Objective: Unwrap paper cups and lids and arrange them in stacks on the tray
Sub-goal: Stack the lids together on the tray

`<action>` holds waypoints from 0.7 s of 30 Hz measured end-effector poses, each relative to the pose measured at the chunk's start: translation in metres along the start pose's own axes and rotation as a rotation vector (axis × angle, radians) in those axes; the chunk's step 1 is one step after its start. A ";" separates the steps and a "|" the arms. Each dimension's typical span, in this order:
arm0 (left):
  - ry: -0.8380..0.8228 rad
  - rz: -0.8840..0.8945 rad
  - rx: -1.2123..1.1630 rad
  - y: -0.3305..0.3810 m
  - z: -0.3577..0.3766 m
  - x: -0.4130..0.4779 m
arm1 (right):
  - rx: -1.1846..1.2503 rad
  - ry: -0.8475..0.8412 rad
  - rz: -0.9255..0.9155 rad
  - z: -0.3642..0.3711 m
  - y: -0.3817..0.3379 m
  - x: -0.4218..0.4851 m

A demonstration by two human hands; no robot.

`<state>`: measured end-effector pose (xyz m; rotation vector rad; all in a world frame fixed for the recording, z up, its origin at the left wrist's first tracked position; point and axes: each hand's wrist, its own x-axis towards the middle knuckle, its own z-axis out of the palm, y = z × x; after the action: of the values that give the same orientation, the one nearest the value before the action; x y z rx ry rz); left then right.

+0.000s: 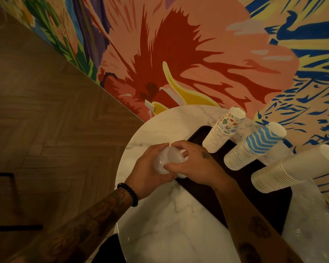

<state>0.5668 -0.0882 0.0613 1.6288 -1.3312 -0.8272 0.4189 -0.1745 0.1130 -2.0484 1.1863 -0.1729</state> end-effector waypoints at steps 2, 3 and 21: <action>-0.001 0.006 0.018 -0.001 0.000 0.000 | 0.028 -0.002 0.004 0.000 0.002 0.000; -0.003 0.008 0.022 -0.002 0.000 0.000 | 0.040 -0.003 0.002 -0.001 0.004 0.000; 0.080 -0.091 0.003 -0.016 -0.010 0.000 | -0.011 0.178 0.011 -0.035 0.032 0.013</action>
<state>0.5819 -0.0847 0.0512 1.7174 -1.2107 -0.8053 0.3878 -0.2127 0.1131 -2.0696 1.3087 -0.3499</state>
